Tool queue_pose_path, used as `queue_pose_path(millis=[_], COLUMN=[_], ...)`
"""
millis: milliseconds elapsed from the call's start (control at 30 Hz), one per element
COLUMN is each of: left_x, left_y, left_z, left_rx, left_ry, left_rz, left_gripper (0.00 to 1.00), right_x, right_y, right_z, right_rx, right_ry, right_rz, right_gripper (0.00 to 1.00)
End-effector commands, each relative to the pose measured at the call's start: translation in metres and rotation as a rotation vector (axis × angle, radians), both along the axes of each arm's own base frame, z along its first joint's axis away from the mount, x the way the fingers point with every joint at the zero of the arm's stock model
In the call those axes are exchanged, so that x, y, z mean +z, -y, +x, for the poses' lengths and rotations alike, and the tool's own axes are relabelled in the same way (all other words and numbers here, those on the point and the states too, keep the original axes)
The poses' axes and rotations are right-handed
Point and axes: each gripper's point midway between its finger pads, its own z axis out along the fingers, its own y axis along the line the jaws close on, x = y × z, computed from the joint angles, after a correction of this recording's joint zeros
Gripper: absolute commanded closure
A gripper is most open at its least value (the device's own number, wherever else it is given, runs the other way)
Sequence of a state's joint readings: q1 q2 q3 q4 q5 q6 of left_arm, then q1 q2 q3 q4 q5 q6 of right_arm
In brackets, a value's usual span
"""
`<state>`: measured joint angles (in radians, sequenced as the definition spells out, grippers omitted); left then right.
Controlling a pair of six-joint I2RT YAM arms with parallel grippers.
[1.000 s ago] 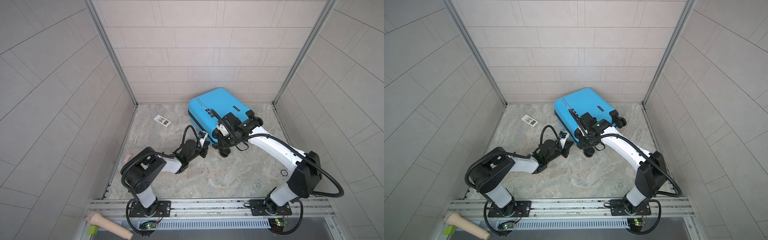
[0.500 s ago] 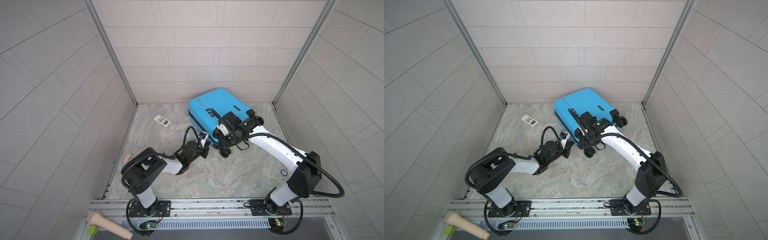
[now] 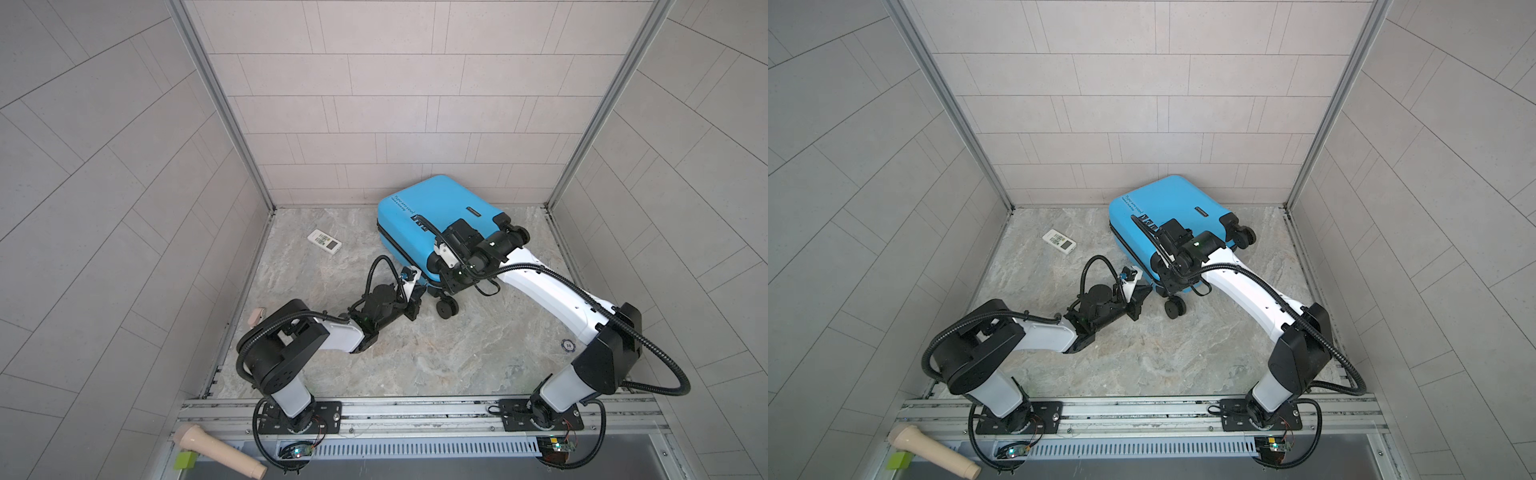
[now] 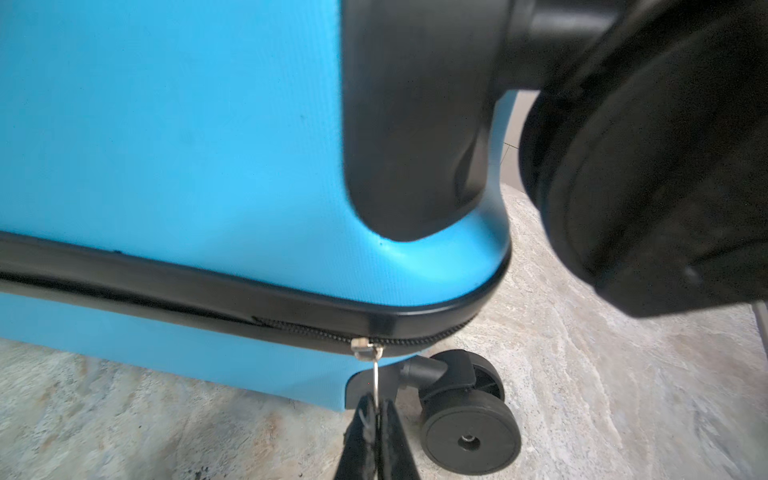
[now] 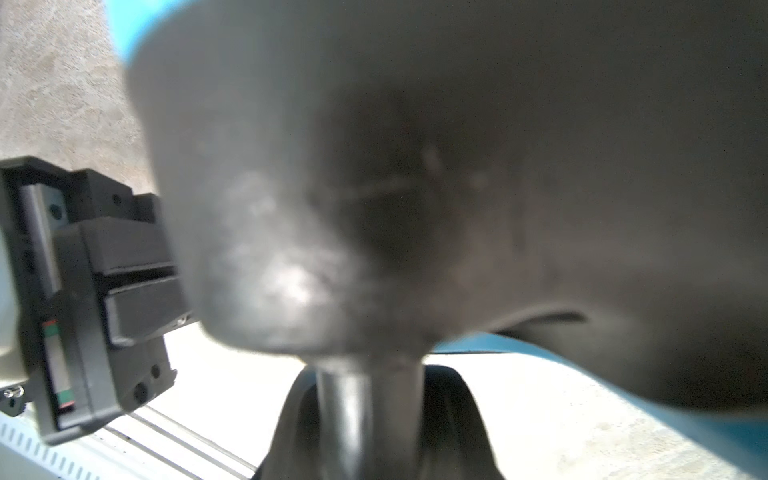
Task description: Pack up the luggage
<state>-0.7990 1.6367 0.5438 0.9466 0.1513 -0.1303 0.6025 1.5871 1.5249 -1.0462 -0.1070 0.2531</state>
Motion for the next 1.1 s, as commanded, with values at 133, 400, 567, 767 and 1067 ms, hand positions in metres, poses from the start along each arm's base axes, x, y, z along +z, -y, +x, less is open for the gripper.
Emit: queue_pose_path(millis=[133,400,567,767,1067], left_x=[0.012,0.027,0.031,0.033,0.019], left_y=[0.028,0.051,0.067,0.070,0.056], left_z=[-0.047,-0.054,-0.067,-0.079,-0.085], left_rx=[-0.232,-0.258,-0.290,-0.320,-0.313], left_ry=[0.002,0.043,0.057,0.052,0.032], left_rz=[-0.016,-0.072,-0.096,-0.090,-0.029], left_gripper=[1.00,1.00,1.00,1.00,1.00], right_x=[0.068,0.055,0.056,0.070,0.092], right_y=[-0.028,-0.053,-0.060,-0.048,-0.029], right_z=[0.059,0.056,0.056,0.061,0.061], right_rx=[-0.047,-0.042,-0.043,-0.033,-0.057], right_ry=[0.292,0.231,0.222,0.270,0.340], right_rz=[0.160,0.244,0.280,0.210,0.176], right_gripper=[1.00,1.00,1.00,1.00,1.00])
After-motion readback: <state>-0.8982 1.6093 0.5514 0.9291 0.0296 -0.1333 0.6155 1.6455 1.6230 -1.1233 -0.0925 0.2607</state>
